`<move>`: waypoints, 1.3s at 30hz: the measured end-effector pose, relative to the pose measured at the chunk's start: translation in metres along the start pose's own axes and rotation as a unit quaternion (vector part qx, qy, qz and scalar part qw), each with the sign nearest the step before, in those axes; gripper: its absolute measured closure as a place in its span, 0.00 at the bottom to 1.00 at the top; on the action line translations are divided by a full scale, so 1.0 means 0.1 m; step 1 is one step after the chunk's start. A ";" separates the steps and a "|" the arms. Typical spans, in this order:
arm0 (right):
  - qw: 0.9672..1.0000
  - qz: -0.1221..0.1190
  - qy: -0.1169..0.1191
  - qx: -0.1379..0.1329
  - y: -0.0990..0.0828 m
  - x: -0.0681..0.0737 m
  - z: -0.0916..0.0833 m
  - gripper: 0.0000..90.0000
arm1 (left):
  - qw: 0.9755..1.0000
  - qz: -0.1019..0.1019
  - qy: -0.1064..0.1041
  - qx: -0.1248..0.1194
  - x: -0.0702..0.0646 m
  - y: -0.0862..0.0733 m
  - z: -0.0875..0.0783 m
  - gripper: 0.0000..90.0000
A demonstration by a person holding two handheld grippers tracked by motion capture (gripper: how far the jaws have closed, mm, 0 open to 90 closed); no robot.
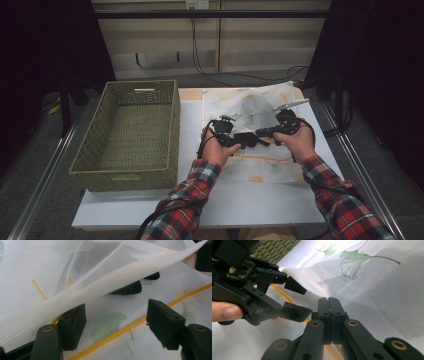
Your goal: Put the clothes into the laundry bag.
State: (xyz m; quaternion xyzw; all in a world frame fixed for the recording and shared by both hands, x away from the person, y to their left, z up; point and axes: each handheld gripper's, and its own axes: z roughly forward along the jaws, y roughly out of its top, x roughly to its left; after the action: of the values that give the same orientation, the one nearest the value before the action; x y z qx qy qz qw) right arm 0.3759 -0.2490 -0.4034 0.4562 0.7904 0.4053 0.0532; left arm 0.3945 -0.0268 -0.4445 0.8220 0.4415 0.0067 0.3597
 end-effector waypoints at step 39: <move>1.000 0.003 -0.003 0.002 -0.32 -0.11 -0.01 1.00 | 1.000 0.012 -0.007 0.003 0.05 -0.17 -0.28 0.09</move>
State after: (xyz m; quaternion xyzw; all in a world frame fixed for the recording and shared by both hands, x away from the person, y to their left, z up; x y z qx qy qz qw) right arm 0.3607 -0.2661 -0.4281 0.4598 0.7896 0.4027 0.0536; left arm 0.3762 -0.0014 -0.4353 0.8286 0.4286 0.0038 0.3602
